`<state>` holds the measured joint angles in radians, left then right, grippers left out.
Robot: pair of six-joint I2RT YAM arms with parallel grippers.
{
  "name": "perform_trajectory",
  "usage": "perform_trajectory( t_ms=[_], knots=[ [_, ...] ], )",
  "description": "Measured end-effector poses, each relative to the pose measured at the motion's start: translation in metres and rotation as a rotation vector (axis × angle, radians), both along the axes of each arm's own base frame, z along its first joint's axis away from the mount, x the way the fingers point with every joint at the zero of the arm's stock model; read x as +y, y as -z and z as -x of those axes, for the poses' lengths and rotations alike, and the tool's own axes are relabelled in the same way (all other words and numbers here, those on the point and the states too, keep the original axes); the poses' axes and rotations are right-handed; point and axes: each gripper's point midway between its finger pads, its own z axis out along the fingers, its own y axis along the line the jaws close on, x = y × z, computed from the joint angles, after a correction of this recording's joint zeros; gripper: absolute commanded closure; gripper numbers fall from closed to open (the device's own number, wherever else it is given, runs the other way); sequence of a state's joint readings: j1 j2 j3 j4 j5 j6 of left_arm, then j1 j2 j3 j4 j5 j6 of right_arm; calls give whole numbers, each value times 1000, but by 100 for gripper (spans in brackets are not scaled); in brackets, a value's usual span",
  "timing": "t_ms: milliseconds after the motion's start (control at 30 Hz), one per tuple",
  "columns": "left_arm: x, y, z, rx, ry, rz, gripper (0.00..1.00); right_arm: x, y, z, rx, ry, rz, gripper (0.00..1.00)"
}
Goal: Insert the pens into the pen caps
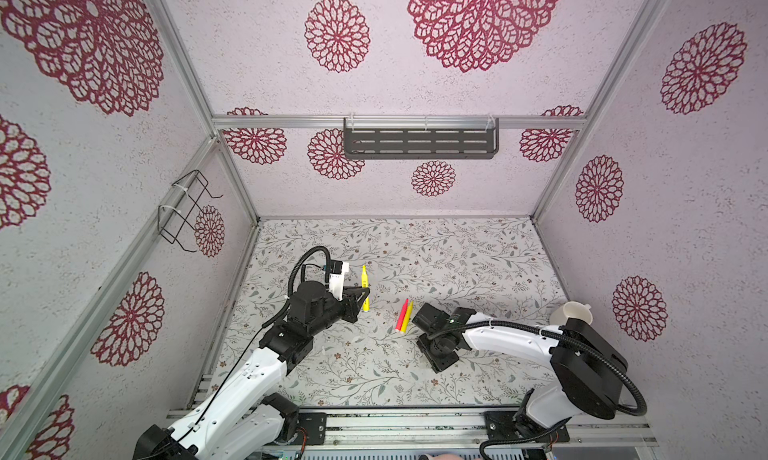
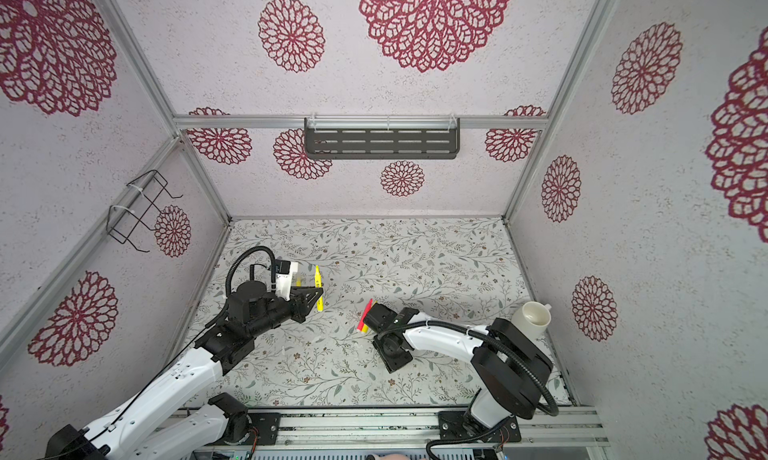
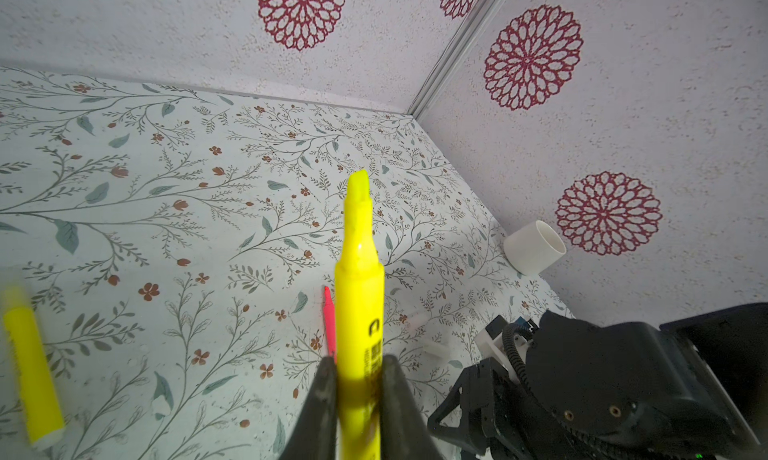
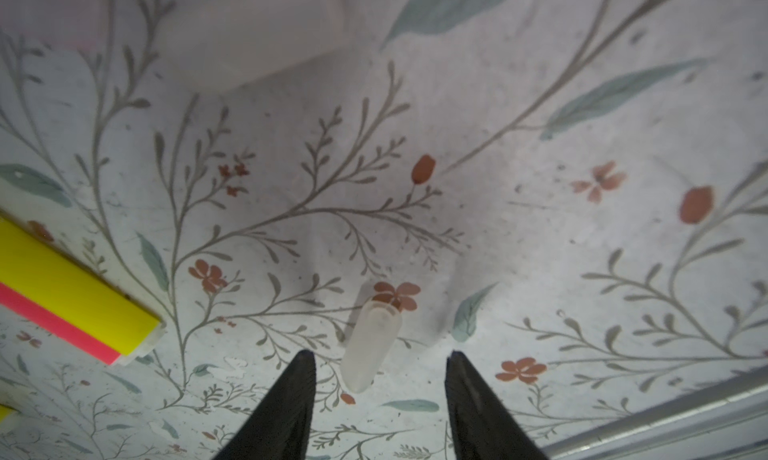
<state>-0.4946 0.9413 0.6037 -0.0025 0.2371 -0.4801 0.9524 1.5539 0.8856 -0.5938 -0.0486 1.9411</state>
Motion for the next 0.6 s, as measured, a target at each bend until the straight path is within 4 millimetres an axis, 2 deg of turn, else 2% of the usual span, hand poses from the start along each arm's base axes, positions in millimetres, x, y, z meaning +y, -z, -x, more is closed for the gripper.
perform_trajectory(
  t_ms=[100,200,600],
  knots=[
    [0,-1,0,-4,0,2,100,0,4,0,6,0,9,48],
    [0,-3,1,-8,0,4,100,3,7,-2,5,6,4,53],
    [1,-4,1,-10,-3,4,100,7,10,-5,7,5,-5,54]
  ],
)
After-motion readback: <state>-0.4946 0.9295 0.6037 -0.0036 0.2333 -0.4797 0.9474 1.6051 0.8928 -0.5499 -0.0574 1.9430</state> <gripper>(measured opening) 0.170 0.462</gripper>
